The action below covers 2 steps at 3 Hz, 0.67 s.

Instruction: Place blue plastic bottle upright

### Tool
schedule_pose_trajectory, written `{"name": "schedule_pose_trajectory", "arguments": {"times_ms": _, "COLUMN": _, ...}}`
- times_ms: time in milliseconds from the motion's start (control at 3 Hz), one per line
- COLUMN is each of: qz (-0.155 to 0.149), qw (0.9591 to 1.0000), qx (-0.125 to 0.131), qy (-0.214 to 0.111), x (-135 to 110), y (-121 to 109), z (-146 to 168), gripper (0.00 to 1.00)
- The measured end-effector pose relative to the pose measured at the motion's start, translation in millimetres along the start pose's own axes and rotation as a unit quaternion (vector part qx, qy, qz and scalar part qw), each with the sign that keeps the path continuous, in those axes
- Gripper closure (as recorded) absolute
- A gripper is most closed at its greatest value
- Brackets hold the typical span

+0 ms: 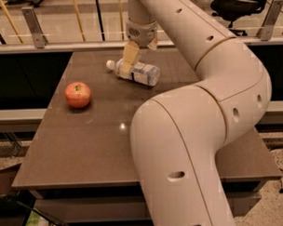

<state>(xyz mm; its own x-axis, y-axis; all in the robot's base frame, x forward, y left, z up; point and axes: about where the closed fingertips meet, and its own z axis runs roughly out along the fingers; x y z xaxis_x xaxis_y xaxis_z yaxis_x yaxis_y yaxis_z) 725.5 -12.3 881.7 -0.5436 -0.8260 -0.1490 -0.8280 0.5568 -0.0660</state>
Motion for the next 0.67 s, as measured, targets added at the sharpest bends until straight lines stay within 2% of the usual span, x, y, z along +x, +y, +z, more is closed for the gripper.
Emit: {"name": "schedule_pose_trajectory", "arguments": {"times_ms": 667, "qz": -0.013, "qw": 0.9997, "qx": -0.02, "qy": 0.005, "x": -10, "y": -2, "z": 27, "gripper": 0.0}}
